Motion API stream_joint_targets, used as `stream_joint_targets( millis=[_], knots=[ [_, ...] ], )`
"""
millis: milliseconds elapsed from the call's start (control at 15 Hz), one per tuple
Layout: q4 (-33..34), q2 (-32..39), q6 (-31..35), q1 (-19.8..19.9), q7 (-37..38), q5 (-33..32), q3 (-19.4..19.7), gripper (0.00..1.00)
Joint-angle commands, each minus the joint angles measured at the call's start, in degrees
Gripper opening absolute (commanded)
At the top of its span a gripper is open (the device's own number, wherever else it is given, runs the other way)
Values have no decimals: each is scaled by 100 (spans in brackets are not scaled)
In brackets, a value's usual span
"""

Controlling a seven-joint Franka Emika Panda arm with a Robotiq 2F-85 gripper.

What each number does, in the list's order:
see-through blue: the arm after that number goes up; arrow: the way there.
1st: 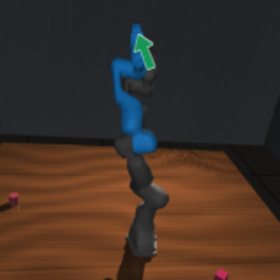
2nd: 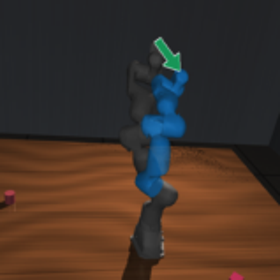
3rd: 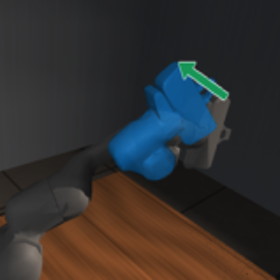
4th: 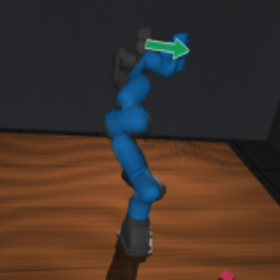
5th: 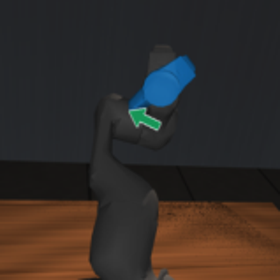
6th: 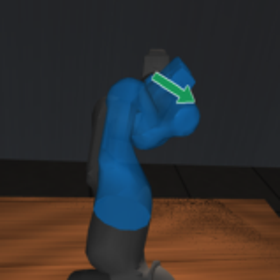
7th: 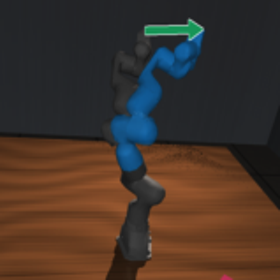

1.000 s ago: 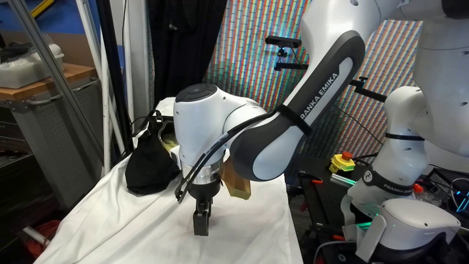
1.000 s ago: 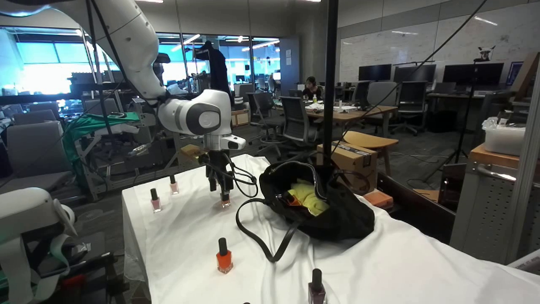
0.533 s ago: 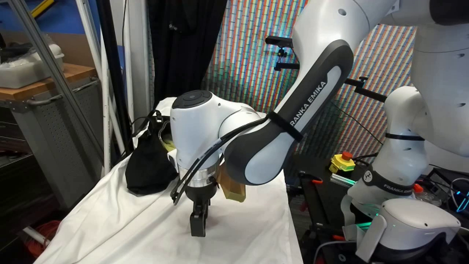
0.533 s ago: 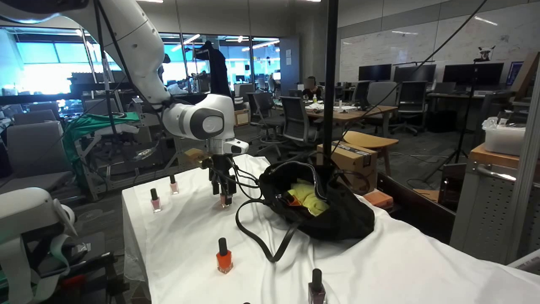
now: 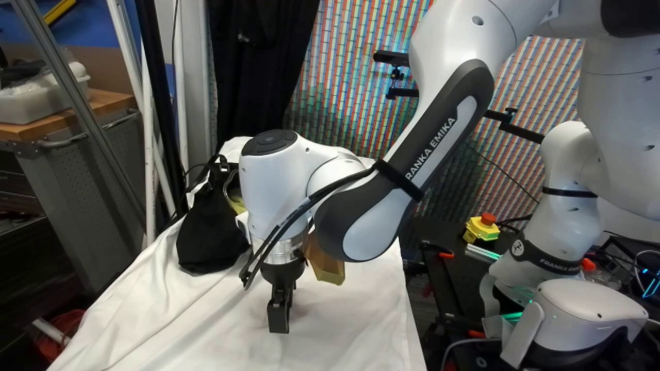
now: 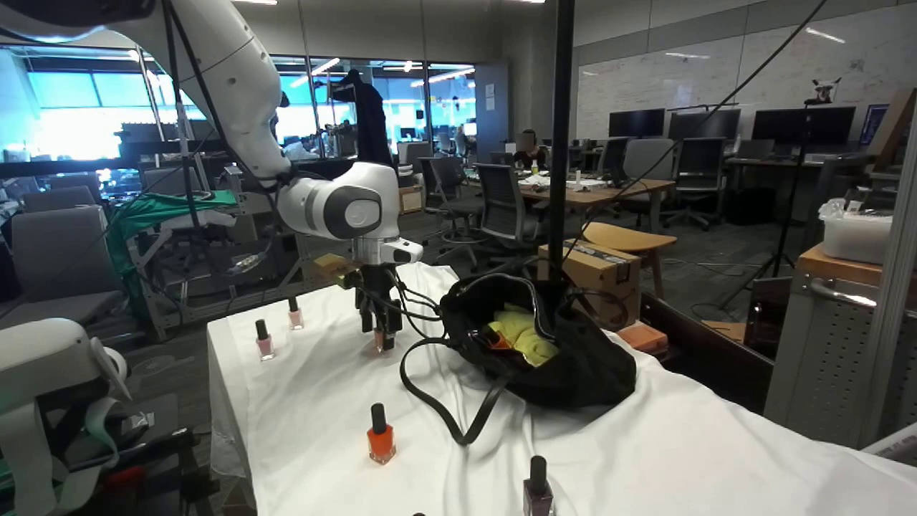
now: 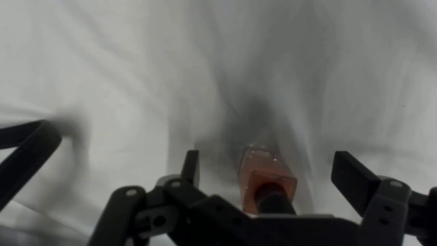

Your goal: Pick up all the nail polish on the table and put them in the bag

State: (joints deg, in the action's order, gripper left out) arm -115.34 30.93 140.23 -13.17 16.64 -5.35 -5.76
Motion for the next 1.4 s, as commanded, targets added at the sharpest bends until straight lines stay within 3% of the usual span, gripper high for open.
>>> stream_joint_targets(
  millis=[0, 133, 200, 267, 800, 867, 1333],
  knots=[
    [106, 100, 92, -25, -138, 93, 54, 100],
    [131, 130, 71, -29, -145, 78, 66, 100],
    [136, 138, 74, -30, -143, 76, 72, 90],
    [141, 144, 76, -31, -144, 72, 78, 75],
    [113, 130, 150, -49, -114, 36, 119, 19],
    [98, 111, 160, -59, -104, 18, 130, 15],
    [-178, -507, -376, -3, -329, -53, 147, 15]
  ],
)
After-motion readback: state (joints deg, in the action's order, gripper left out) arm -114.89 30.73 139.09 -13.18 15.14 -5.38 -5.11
